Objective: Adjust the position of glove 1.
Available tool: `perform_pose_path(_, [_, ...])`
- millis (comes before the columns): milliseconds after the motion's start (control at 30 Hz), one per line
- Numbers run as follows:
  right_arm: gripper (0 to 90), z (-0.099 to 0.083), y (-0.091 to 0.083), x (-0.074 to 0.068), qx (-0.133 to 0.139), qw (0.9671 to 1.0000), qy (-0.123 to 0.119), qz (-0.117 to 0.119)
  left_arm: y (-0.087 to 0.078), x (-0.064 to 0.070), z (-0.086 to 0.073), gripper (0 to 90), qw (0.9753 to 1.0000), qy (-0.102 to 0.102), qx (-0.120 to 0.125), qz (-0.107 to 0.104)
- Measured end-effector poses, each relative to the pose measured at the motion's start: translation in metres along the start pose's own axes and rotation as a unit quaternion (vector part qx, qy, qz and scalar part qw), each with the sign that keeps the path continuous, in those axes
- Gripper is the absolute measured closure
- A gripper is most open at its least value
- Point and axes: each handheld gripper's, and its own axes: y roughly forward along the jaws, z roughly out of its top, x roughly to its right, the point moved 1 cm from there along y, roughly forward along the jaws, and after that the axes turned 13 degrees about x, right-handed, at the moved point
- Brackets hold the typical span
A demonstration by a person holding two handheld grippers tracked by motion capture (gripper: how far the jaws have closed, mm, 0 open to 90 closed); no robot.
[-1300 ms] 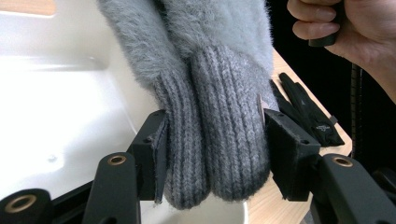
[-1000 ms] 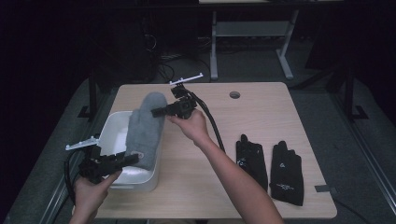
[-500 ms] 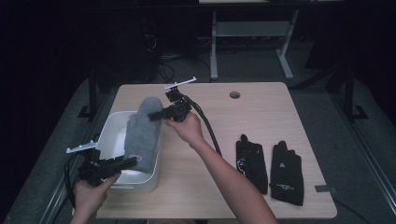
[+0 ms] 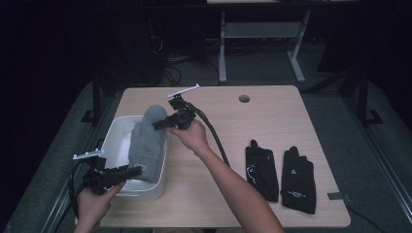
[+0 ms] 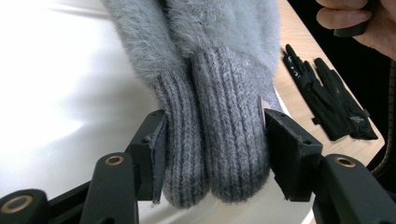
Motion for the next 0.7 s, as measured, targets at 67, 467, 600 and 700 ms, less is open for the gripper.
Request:
perform_pose_path(67, [69.9, -0.001, 0.002, 0.000, -0.004, 1.0000, 0.000, -0.001, 0.000, -0.001, -0.001, 43.4, 1.0000, -0.001, -0.003, 0.000])
perform_pose_path(467, [69.9, -0.007, 0.009, 0.005, -0.015, 0.9999, 0.001, -0.005, 0.004, -0.004, -0.004, 41.5, 0.9998, -0.004, -0.017, 0.010])
perform_pose_path(600, [70.0, -0.008, 0.010, 0.006, -0.018, 0.9998, 0.001, -0.004, 0.006, -0.006, -0.004, 39.4, 0.9995, -0.003, -0.029, 0.016])
perform_pose_path(700, [70.0, -0.009, 0.013, 0.006, -0.021, 0.9998, -0.004, 0.000, 0.008, -0.009, -0.006, 36.8, 0.9991, -0.004, -0.033, 0.026])
